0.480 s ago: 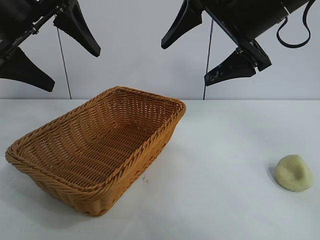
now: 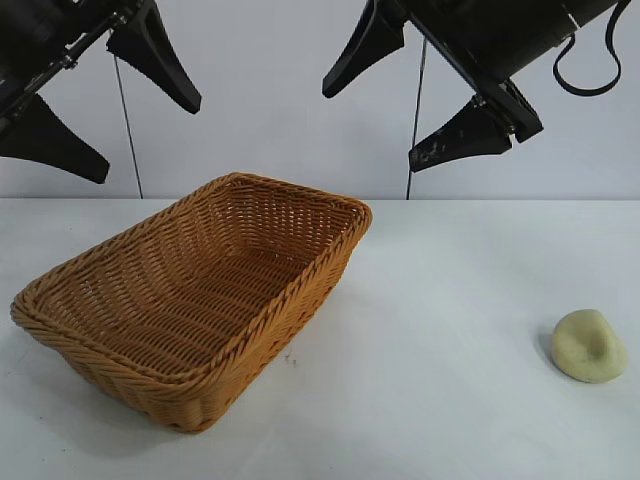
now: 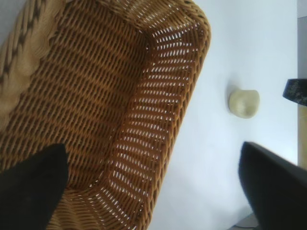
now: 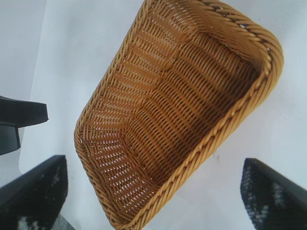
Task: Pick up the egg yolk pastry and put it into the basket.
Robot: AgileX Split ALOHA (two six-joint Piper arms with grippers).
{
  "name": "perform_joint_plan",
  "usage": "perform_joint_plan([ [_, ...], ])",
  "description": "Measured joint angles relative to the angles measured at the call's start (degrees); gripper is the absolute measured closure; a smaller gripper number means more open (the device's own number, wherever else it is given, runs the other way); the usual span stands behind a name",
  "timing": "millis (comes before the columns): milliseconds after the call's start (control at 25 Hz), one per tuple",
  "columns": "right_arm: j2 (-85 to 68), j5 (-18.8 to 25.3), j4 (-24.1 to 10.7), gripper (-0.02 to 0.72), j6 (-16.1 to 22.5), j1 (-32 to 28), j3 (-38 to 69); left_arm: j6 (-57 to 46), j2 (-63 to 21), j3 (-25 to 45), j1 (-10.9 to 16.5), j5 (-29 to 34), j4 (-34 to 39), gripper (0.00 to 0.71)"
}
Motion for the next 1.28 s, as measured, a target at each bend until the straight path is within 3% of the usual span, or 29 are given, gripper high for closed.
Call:
perform_joint_plan([
  [840,0.00,-0.04,0.00,0.008,0.00,0.00,0.00,-0.24,-0.30,0.00,0.00,0.35,-0.62,0.018],
  [1120,0.00,-0.04,0.00,0.008,0.00,0.00,0.00,-6.49,-6.12,0.82,0.00,1.38,3.40,0.018],
  [1280,0.00,-0.04,0.00,0.008,0.00,0.00,0.00,-12.01,-11.58,5.55,0.00,1.09,7.40,0.018],
])
